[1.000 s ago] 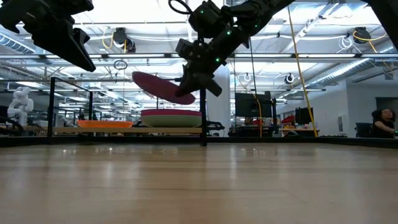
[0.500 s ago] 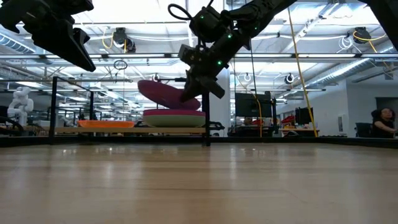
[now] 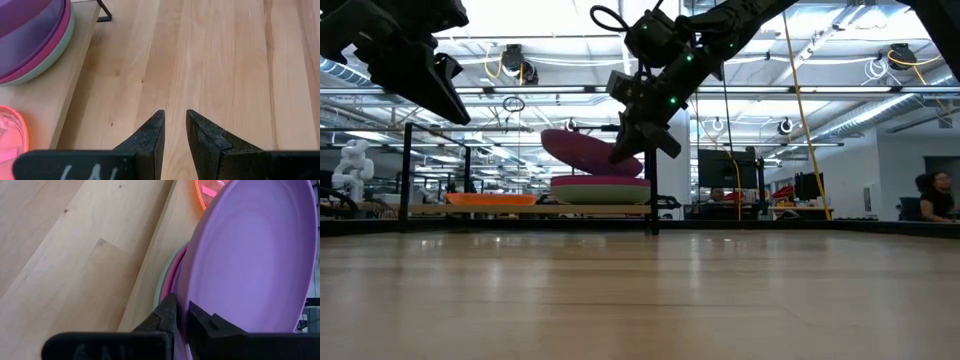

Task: Place and stack plates onto a shelf
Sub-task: Stack the purple plate on the purple plate on the shelf, then stack the transparent green plate on the transparent red plate on the shelf

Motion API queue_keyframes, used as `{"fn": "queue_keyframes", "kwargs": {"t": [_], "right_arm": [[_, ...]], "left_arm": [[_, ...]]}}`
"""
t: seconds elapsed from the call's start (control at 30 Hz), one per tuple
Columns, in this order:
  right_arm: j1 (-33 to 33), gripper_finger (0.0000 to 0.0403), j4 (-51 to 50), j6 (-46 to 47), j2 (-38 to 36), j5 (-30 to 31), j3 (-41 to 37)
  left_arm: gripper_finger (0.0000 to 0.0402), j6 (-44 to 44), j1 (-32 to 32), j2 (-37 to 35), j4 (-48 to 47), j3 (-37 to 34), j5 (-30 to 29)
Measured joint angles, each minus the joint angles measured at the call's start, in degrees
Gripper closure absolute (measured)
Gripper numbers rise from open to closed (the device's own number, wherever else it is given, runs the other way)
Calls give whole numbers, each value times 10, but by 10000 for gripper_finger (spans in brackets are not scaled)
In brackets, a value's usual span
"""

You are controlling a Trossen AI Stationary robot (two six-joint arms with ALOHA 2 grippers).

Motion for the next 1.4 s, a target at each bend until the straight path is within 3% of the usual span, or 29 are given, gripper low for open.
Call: {"fn": "queue_keyframes", "kwargs": {"t": [0.23, 0.63, 0.93, 1.4], "right_arm": [[0, 381, 1, 0, 0, 2, 0], [22, 289, 14, 10, -5, 27, 0], [67, 281, 11, 44, -39, 47, 0], [175, 282, -103, 256, -98, 45, 0]], "left_arm": [[316, -3, 0, 0, 1, 0, 1], [316, -19, 0, 0, 1, 0, 12], [316, -46, -14, 0, 1, 0, 18], [316, -173, -147, 2, 14, 0, 32]]}}
